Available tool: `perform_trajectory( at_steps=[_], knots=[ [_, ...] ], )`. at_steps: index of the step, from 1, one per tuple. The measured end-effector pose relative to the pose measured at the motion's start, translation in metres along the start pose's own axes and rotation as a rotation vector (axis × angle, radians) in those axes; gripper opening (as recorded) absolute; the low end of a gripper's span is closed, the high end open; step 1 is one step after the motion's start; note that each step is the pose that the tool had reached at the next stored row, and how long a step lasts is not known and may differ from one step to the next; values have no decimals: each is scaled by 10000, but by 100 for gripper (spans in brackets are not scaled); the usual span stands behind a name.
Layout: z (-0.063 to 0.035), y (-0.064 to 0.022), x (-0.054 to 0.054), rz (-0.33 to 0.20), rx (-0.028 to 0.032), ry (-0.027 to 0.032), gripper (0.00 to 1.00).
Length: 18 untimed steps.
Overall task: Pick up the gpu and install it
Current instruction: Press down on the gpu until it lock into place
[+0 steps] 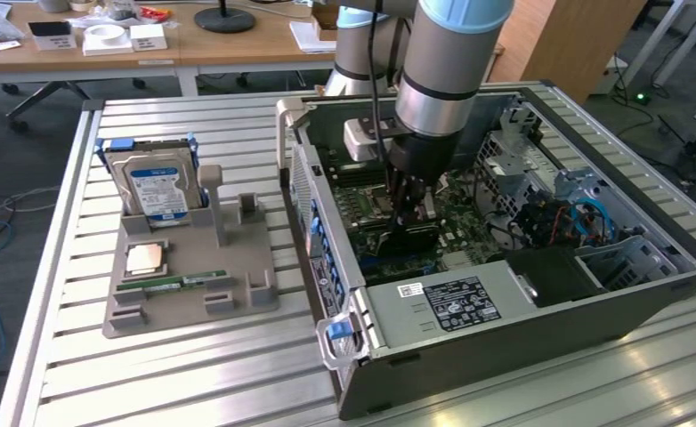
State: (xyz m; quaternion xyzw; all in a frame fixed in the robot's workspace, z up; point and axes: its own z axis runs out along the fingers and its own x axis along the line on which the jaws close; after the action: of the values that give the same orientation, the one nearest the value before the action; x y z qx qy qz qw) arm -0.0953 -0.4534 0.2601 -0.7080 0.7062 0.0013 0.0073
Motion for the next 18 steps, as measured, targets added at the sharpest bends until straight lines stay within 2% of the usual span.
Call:
perform_trajectory(
  at_steps=[18],
  knots=[
    [6, 1, 0, 0, 0, -4, 11]
  ],
)
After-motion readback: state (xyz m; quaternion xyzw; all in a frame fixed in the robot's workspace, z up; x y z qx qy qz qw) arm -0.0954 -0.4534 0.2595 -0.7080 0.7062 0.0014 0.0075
